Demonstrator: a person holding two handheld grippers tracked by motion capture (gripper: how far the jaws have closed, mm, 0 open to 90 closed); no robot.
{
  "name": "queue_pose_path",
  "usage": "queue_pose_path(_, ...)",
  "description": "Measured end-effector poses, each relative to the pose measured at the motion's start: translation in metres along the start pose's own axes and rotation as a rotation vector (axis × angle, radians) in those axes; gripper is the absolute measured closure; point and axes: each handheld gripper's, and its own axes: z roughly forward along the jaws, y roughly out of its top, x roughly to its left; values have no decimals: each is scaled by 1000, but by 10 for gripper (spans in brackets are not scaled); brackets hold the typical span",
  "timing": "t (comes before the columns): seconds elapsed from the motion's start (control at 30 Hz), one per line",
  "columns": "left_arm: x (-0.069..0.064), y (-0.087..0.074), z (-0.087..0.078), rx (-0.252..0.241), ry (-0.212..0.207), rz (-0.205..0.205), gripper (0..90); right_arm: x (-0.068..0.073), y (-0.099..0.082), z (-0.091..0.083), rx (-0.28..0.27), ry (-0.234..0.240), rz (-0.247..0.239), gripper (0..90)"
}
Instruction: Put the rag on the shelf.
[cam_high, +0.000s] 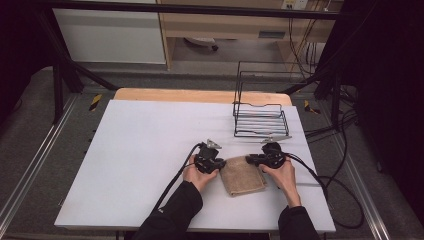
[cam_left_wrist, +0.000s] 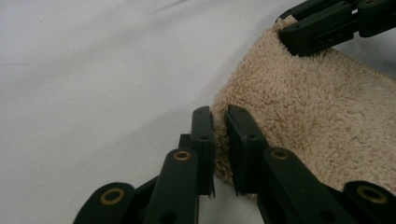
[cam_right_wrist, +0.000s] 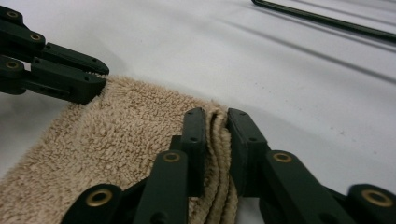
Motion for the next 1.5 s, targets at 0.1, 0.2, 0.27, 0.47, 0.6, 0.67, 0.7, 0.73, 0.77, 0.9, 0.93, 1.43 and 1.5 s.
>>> queue_pose_path(0.1, 0, 0, 0, -2, 0, 0, 820, -1, 0, 0, 2, 2, 4, 814)
queue_pose_path(0.2, 1, 0, 0, -6, -11, -19, 839, 0, 1, -1, -3, 0, 13, 826)
queue_pose_path(0.27, 1, 0, -1, -9, -17, -26, 848, 0, 1, -3, -9, 0, 17, 830)
queue_pose_path(0.47, 1, 1, -8, -41, -27, -21, 855, 6, 1, -13, -54, -12, 0, 833)
queue_pose_path(0.6, -1, 3, -16, -76, -44, -19, 855, 10, 0, -21, -87, -15, -11, 833)
queue_pose_path(0.67, -1, 4, -20, -84, -54, -14, 855, 11, 0, -23, -94, -13, -4, 833)
queue_pose_path(0.7, -1, 4, -22, -92, -58, -11, 855, 12, 0, -25, -103, -13, -12, 833)
queue_pose_path(0.73, -2, 4, -23, -98, -59, -7, 855, 14, 0, -27, -115, -12, -10, 833)
queue_pose_path(0.77, -2, 5, -25, -105, -55, 1, 856, 15, 0, -30, -122, -12, -17, 833)
queue_pose_path(0.9, -4, 5, -29, -118, -63, 3, 856, 18, 0, -36, -149, -10, -27, 833)
queue_pose_path(0.93, -4, 6, -30, -124, -64, 5, 856, 19, 0, -38, -156, -7, -23, 833)
queue_pose_path(1.43, -14, 17, -43, -160, -60, 45, 857, 26, 4, -58, -217, -22, -42, 837)
queue_pose_path(1.5, -15, 19, -45, -166, -60, 51, 857, 28, 5, -62, -230, -23, -45, 837)
